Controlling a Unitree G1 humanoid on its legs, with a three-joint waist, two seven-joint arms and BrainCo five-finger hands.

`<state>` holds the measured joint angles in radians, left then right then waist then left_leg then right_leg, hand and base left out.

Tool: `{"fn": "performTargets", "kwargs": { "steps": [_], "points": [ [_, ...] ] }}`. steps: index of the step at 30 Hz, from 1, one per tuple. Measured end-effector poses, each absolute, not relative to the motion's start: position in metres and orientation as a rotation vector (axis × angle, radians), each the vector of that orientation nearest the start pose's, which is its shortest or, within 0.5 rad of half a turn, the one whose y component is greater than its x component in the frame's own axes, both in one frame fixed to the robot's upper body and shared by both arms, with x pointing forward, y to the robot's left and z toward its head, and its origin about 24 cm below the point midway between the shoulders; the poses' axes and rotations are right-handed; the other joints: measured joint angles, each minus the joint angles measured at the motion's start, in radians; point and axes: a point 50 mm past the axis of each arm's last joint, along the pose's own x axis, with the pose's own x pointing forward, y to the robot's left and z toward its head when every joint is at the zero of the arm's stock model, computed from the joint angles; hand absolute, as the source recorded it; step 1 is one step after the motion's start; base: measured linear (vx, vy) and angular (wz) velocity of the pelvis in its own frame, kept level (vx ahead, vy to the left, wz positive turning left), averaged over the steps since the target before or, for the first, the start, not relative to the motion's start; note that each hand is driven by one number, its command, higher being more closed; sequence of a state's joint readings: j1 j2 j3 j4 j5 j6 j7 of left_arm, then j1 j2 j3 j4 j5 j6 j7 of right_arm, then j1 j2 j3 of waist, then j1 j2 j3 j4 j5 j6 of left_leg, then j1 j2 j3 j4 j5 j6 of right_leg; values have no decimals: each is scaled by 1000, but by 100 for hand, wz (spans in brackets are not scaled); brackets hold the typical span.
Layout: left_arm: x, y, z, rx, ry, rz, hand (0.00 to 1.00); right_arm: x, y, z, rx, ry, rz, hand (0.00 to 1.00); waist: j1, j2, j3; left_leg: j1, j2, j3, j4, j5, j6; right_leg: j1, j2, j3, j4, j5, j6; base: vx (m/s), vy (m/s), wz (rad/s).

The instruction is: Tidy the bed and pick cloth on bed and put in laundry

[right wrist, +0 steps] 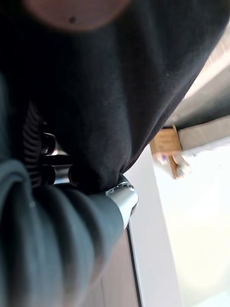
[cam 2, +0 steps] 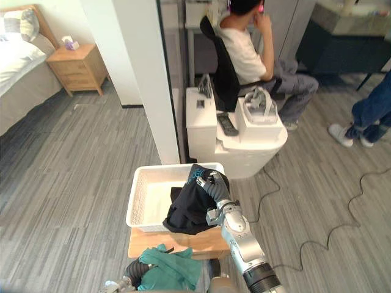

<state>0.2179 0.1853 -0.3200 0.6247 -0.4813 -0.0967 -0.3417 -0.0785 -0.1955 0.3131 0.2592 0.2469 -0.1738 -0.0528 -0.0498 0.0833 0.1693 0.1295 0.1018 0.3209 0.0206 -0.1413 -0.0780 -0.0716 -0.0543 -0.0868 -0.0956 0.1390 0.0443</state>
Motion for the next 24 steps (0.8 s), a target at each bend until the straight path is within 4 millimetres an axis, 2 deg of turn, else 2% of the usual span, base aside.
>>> {"fn": "performTargets", "kwargs": {
  "steps": [2, 6, 10, 14, 17, 22, 23, 24],
  "points": [
    [127, 141, -117, -348, 732, -329, 100, 255, -125, 3, -19, 73, 202, 100, 1, 15, 22, -9, 4, 2, -3, 7, -3, -11, 5, 4, 0, 3, 0, 0, 0, 0],
    [137, 138, -114, -344, 691, -334, 100, 259, -126, 8, -54, 22, 194, 100, 0, 38, 58, -10, 4, 6, -8, 17, -1, -30, 7, 12, 22, 3, 0, 23, 9, -5],
    [144, 139, -112, -333, 661, -311, 100, 271, -125, 19, -50, -30, 185, 100, -11, 47, 79, -7, -4, 15, -14, 18, -1, -44, 2, 20, 45, 1, -4, 53, 53, -3],
    [149, 140, -110, -326, 646, -295, 100, 280, -122, 30, -44, -73, 188, 100, -6, 64, 100, -8, -20, 25, -13, 22, 4, -48, -5, 29, 44, 3, -1, 24, 35, -3],
    [152, 140, -108, -346, 632, -287, 100, 287, -117, 39, -38, -105, 199, 100, 3, 67, 115, -20, -38, 26, -13, 41, 8, -60, -18, 32, 42, 5, 2, -3, 6, 0],
    [155, 138, -103, -358, 604, -293, 100, 290, -113, 44, -41, -120, 207, 100, 16, 60, 122, -30, -36, 18, -12, 45, 12, -60, -17, 24, 34, 6, 2, -25, -30, 6],
    [155, 138, -102, -359, 601, -290, 100, 291, -111, 45, -42, -119, 211, 0, 16, 55, 125, -38, -35, 14, -14, 45, 12, -60, -17, 19, 28, 9, 1, -47, -32, 9],
    [155, 138, -102, -358, 601, -287, 100, 291, -111, 45, -43, -118, 212, 0, 14, 54, 126, -40, -35, 12, -14, 45, 12, -60, -17, 18, 25, 10, 1, -54, -30, 8]
  ]
}}
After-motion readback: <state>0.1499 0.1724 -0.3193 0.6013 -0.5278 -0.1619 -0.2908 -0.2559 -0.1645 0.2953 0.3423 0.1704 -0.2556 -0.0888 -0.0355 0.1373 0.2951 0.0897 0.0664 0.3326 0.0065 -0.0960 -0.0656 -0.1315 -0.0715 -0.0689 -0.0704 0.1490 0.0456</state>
